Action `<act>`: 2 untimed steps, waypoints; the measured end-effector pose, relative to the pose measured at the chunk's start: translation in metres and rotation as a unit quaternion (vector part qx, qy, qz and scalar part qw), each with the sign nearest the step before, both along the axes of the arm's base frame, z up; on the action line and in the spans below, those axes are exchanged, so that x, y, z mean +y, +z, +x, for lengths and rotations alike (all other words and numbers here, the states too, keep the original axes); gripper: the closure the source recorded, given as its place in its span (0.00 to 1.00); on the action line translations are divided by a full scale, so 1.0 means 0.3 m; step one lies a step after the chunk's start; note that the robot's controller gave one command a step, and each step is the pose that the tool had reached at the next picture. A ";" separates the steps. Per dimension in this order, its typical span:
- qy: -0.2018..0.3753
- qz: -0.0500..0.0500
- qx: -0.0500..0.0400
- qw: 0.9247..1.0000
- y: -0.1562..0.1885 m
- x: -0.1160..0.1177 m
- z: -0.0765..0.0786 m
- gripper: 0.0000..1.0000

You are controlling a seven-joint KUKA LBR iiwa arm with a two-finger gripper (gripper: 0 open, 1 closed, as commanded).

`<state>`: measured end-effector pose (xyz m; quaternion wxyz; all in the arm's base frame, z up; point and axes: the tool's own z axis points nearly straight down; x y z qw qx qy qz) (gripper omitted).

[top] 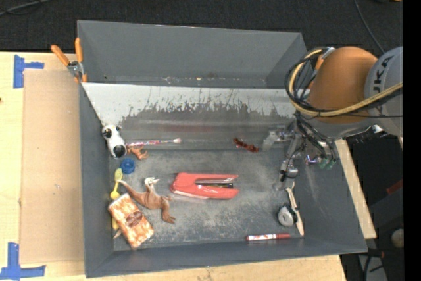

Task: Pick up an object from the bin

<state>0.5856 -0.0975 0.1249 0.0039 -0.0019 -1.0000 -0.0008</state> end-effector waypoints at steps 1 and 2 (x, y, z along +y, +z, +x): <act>0.001 0.000 -0.004 1.000 0.016 0.001 0.006 0.00; 0.057 0.000 -0.003 0.998 -0.067 0.155 0.014 0.00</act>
Offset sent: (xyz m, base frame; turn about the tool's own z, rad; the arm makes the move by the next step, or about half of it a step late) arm 0.0068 0.0939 -0.0447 -0.2334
